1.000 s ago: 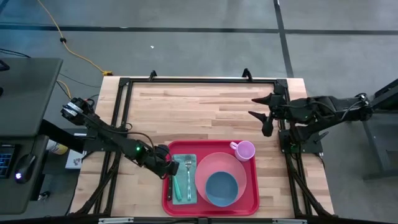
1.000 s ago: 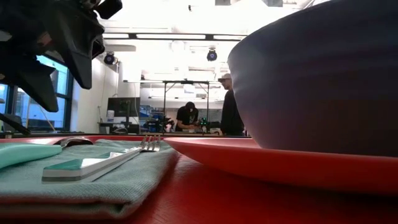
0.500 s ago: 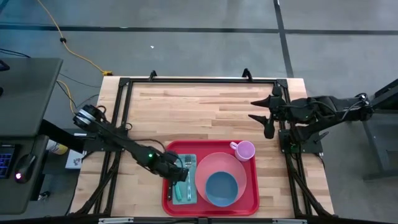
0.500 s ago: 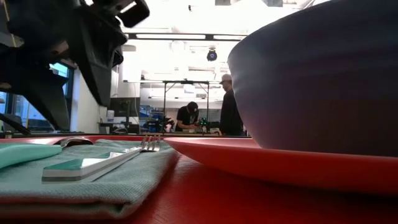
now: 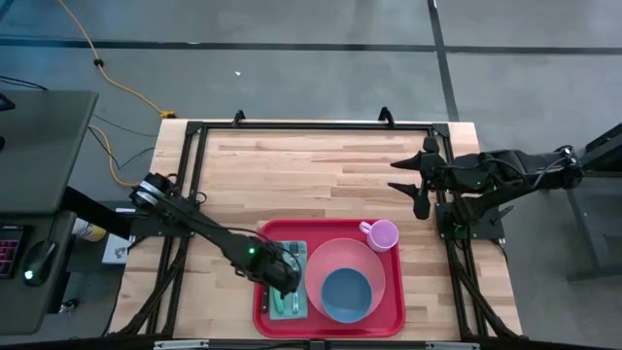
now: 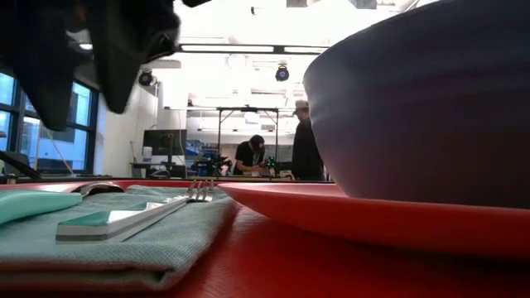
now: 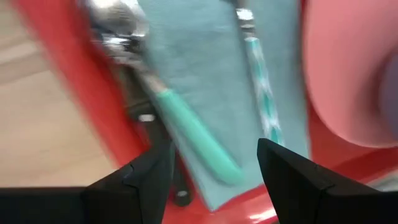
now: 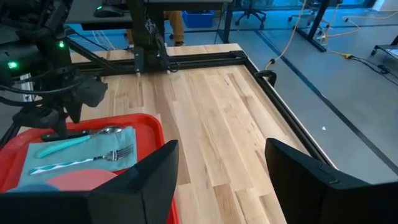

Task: Set up tray
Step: Adjust the blue spoon on the blue napkin

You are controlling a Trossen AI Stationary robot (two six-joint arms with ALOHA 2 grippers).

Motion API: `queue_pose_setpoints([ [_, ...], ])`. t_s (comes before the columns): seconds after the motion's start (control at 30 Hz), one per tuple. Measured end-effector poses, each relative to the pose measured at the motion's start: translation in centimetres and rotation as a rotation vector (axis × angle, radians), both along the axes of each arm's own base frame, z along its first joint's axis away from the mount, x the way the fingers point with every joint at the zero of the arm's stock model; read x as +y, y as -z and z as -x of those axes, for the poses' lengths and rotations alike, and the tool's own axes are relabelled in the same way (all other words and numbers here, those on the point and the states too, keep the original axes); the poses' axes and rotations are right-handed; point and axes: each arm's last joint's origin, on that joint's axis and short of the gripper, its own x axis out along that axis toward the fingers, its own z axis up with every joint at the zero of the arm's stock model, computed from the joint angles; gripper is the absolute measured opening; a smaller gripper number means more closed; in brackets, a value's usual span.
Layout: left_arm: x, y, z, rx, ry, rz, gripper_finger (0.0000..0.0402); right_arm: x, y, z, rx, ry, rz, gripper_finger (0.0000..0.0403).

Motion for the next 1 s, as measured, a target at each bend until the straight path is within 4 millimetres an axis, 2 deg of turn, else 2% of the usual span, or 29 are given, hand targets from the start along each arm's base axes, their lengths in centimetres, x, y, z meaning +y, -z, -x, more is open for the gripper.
queue_pose_setpoints([
  [0.17, -0.4, 0.3, -0.8, 0.001, -0.01, 0.005, 0.0262, 0.0, 0.0, 0.0, 0.002, -0.005, 0.002, 0.0218],
  [0.23, -1.1, 0.7, -1.9, -0.043, -0.009, 0.032, 0.0262, 0.0, 0.0, 0.0, 0.004, -0.01, 0.013, 0.0218],
  [0.3, -1.1, 1.5, -1.9, 0.002, -0.004, 0.03, 0.0262, 0.0, 0.0, 0.0, 0.005, -0.013, 0.018, 0.0218],
  [0.37, -1.8, 2.1, -2.9, -0.027, -0.004, 0.058, 0.0262, 0.0, 0.0, 0.1, 0.004, -0.013, 0.018, 0.0218],
  [0.47, -1.8, 2.9, -2.8, 0.038, -0.001, 0.042, 0.0262, 0.0, 0.0, 0.2, 0.004, -0.023, 0.018, 0.0218],
  [0.53, -2.3, 2.6, -3.5, 0.003, 0.003, 0.066, 0.0262, 0.0, 0.0, 0.2, 0.008, -0.029, 0.016, 0.0218],
  [0.6, -1.9, 2.5, -2.8, 0.086, 0.001, 0.027, 0.0262, 0.0, -0.1, 0.3, 0.002, -0.03, 0.022, 0.0218],
  [0.67, -2.1, 2.1, -3.3, 0.055, 0.002, 0.044, 0.0262, 0.1, 0.0, 0.3, 0.009, -0.038, 0.029, 0.0218],
  [0.77, -1.7, 1.6, -2.4, 0.151, 0.0, 0.001, 0.0262, 0.0, -0.1, 0.4, 0.008, -0.037, 0.034, 0.0218],
  [0.87, -1.8, 0.8, -2.5, 0.16, 0.003, 0.008, 0.0262, 0.1, -0.1, 0.4, 0.009, -0.038, 0.034, 0.0218],
  [1.0, -1.8, 0.9, -2.4, 0.172, 0.005, 0.01, 0.0262, 0.1, -0.1, 0.4, 0.009, -0.038, 0.033, 0.0218],
])
